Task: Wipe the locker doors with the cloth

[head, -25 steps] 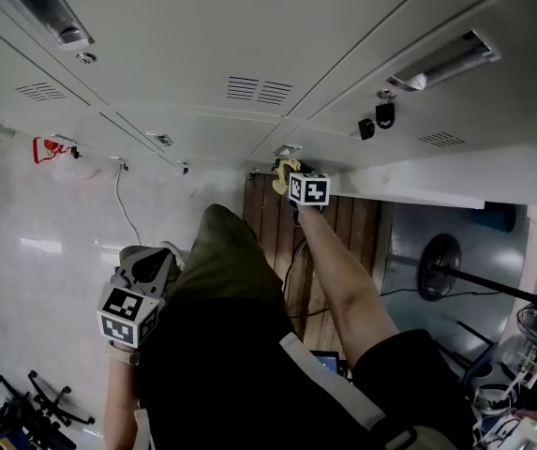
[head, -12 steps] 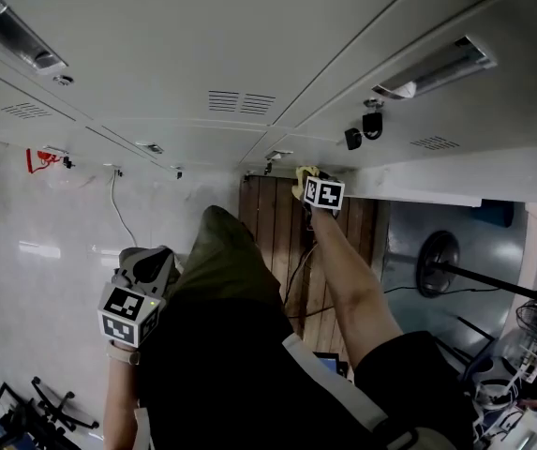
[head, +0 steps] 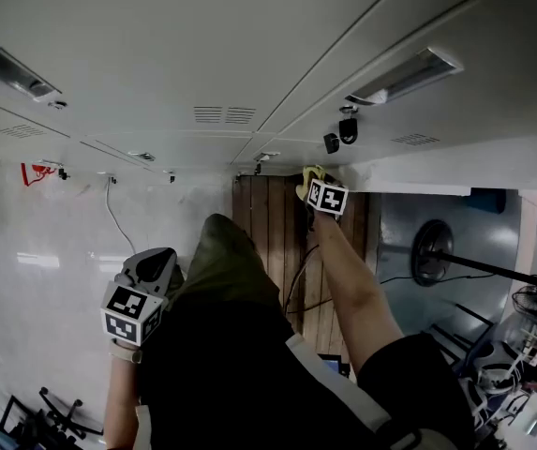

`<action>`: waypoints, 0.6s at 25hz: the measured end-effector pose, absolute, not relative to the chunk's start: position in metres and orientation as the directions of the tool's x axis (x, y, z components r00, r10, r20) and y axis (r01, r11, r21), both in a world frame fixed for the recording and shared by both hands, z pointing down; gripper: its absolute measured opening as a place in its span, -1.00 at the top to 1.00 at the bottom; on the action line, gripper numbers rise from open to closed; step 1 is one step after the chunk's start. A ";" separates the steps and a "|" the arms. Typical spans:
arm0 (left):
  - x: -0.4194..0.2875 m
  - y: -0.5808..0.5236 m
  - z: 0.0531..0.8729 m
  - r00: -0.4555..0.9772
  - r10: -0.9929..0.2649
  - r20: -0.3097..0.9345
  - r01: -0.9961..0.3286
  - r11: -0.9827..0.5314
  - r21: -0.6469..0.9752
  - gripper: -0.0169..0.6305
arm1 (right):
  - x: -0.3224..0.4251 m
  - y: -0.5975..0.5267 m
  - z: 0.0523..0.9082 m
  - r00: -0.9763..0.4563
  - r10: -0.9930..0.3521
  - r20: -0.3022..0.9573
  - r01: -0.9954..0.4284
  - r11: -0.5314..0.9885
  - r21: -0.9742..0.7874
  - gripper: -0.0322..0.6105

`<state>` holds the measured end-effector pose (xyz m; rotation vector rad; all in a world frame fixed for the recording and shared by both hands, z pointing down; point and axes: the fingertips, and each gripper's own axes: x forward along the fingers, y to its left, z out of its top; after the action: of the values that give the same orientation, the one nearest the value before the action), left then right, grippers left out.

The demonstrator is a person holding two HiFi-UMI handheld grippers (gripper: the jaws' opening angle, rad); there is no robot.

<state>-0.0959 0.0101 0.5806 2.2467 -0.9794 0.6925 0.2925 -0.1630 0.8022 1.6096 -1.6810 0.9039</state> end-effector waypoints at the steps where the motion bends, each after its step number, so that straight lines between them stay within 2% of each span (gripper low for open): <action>1: -0.096 0.009 0.577 0.600 -0.468 0.649 -0.769 -0.561 0.306 0.92 | 0.293 -0.160 0.796 -0.050 -0.569 0.821 -0.999 0.012 -0.053 0.62; 15: -0.095 -0.013 0.522 0.651 -0.489 0.581 -0.729 -0.617 0.297 0.92 | 0.235 -0.105 0.673 -0.162 -0.670 0.725 -0.987 0.106 -0.122 0.62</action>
<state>-0.0955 -0.0127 0.5217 2.3527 -0.9464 0.6173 0.2348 -0.1053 0.6725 1.6101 -1.8909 0.8335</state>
